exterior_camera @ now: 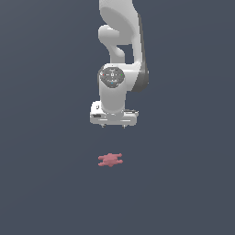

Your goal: Pick up the object and move it to a goal position.

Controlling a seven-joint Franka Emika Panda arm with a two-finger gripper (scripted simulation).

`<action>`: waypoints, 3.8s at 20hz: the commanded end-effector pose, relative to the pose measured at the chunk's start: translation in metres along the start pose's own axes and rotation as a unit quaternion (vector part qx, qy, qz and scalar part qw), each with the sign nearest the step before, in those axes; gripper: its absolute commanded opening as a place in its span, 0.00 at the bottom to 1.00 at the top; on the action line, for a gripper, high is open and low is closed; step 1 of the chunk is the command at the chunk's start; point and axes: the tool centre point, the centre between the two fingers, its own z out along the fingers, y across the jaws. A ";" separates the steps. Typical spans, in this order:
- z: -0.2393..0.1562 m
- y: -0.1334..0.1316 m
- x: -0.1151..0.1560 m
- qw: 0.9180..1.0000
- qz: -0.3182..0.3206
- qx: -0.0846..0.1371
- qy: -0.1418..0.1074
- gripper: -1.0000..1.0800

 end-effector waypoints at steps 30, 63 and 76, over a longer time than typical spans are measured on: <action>-0.005 0.001 0.020 0.996 0.087 0.003 0.006 0.96; 0.032 0.011 0.106 0.853 0.522 0.027 0.023 0.96; 0.045 0.011 0.128 0.778 0.627 0.035 0.028 0.96</action>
